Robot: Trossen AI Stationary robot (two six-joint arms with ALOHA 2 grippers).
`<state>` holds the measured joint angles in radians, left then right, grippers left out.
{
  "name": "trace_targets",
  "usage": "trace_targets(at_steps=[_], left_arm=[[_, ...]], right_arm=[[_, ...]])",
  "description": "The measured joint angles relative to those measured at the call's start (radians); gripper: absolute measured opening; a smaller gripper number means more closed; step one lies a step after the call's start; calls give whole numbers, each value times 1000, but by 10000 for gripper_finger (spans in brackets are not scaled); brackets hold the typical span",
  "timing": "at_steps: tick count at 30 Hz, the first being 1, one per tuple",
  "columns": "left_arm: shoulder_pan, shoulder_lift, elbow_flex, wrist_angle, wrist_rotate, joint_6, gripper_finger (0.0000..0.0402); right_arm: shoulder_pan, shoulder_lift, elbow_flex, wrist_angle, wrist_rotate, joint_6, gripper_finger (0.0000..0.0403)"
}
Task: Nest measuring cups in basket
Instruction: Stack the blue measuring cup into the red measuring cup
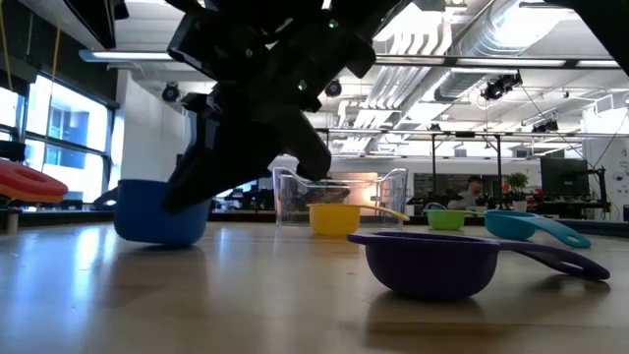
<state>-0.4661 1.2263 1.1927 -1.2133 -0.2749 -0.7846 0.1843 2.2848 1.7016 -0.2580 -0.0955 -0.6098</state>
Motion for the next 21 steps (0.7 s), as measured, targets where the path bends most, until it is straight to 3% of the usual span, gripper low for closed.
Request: trace_targets(at_steps=[12,21], left_arm=[[-161,0,-7,2,0,-185,74],[-275,1,-173,109,3,-328,74]], right_arm=[[79,-18,-3,-39,262,124,15],[105,-60,-3,-81,364,195,15]])
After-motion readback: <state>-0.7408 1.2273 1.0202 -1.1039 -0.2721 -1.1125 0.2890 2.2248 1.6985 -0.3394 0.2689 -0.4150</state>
